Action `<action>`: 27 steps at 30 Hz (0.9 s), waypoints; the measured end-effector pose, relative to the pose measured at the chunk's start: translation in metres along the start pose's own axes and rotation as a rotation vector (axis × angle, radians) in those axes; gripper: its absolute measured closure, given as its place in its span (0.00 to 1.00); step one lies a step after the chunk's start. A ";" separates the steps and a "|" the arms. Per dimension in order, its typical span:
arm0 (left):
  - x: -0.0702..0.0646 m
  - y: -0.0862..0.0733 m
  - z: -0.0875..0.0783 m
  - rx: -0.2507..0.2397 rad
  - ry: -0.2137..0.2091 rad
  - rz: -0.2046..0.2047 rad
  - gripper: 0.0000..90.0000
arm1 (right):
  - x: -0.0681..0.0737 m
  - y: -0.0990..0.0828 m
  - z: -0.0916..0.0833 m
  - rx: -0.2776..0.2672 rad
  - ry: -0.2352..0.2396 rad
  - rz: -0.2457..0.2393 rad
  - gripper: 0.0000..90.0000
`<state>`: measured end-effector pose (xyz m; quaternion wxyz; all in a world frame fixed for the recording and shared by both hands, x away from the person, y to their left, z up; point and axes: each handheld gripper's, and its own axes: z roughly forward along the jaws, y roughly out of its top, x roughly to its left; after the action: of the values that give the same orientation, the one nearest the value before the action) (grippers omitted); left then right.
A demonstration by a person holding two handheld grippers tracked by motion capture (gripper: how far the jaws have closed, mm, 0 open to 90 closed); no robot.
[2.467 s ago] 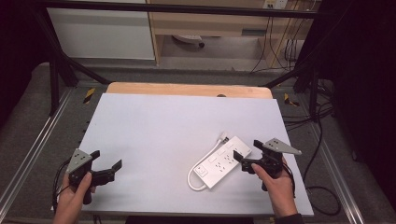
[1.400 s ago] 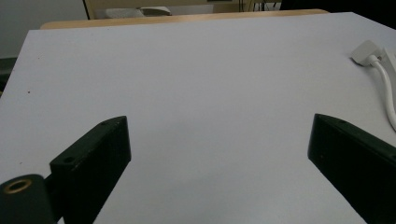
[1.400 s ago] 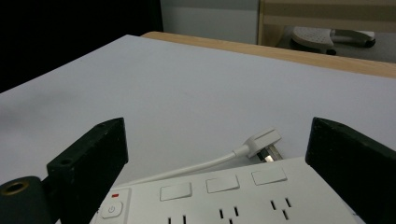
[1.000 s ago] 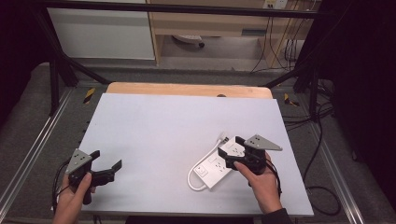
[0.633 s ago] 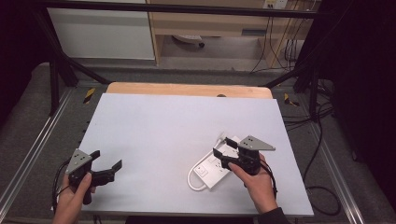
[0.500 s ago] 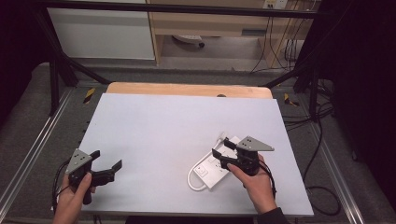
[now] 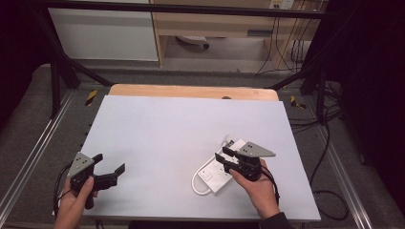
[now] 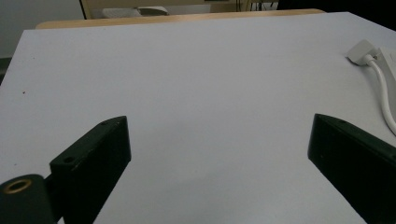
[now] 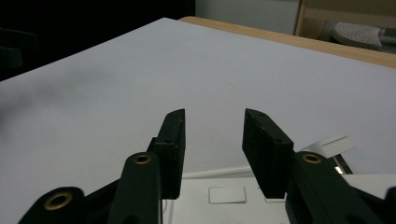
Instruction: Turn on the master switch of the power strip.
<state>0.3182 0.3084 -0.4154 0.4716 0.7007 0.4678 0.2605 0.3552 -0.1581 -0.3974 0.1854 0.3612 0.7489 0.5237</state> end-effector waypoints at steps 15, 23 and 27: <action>0.000 0.000 0.000 -0.001 -0.004 0.002 0.07 | 0.006 -0.008 0.008 0.028 0.031 -0.016 0.88; 0.000 0.000 0.000 -0.003 -0.005 0.004 0.07 | 0.010 -0.012 0.012 0.045 0.050 -0.022 0.95; 0.000 0.000 0.000 -0.002 -0.005 0.004 0.07 | 0.010 -0.013 0.013 0.053 0.053 -0.020 0.97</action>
<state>0.3178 0.3083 -0.4151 0.4728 0.7019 0.4648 0.2602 0.3523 -0.1442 -0.4138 0.1610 0.3444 0.7707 0.5114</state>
